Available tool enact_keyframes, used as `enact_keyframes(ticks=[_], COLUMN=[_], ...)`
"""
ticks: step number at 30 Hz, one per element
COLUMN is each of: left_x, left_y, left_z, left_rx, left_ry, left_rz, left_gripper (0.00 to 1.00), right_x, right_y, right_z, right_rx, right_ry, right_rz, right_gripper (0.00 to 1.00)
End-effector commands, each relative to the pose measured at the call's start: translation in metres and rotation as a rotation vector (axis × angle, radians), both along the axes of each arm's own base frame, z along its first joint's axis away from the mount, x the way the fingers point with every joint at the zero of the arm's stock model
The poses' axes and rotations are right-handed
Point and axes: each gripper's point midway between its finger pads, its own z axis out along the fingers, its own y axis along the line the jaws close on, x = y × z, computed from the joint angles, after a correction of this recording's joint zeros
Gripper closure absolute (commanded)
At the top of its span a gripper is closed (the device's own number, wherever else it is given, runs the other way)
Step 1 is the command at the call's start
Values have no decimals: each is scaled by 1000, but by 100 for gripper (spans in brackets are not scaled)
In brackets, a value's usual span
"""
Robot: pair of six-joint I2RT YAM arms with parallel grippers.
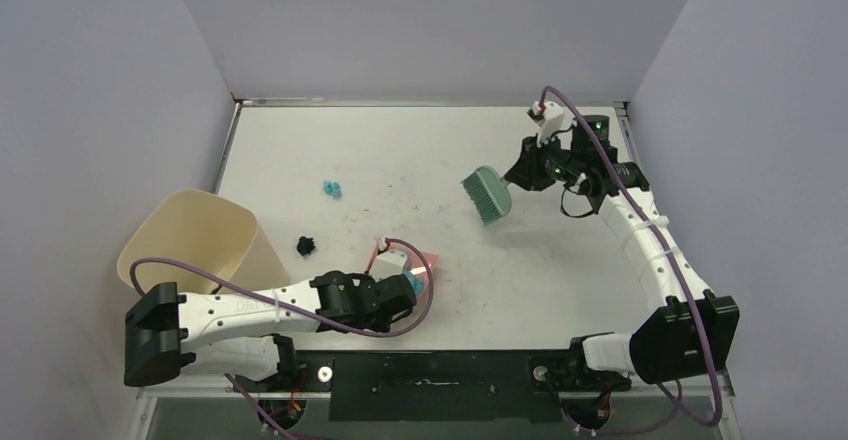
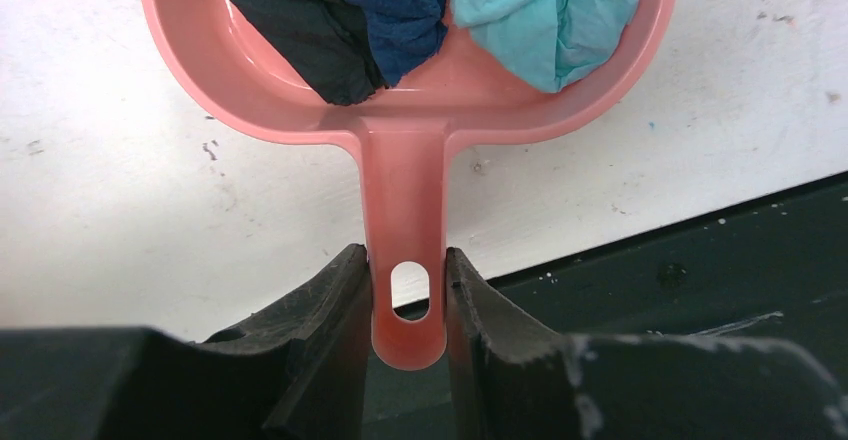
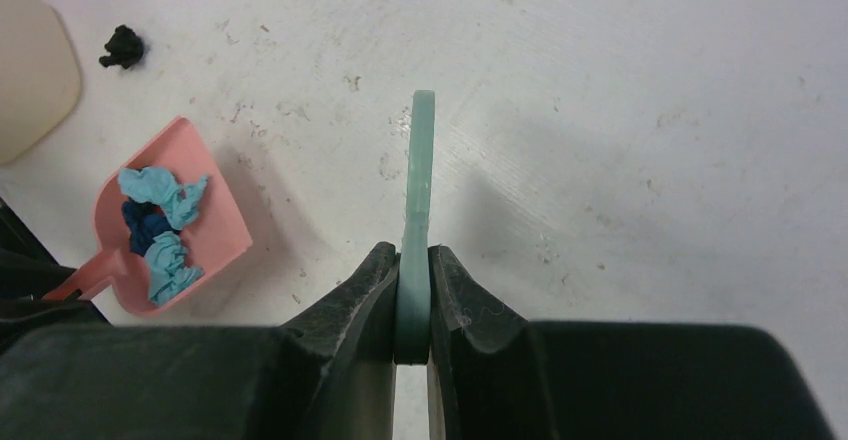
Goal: Sweep away the paper scraps from the table
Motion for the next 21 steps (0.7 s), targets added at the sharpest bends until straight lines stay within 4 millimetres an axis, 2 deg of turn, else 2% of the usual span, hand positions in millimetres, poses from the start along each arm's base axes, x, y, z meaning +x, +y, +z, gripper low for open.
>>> enact_keyframes(ticks=[1, 7, 15, 21], left_x=[10, 11, 10, 1], left_y=[2, 19, 46, 50], left_z=[44, 76, 116, 148], left_rx=[-47, -52, -100, -209], left_ry=[-72, -100, -138, -105], left_rz=[50, 93, 160, 186], left_gripper=[100, 100, 100, 100], right_x=[1, -30, -58, -65], right_y=[-3, 4, 19, 22], right_z=[31, -17, -33, -44], right_rx=[157, 215, 275, 296], right_ry=[-128, -74, -52, -31], right_rz=[-71, -31, 125, 146], right_gripper=[95, 95, 95, 95])
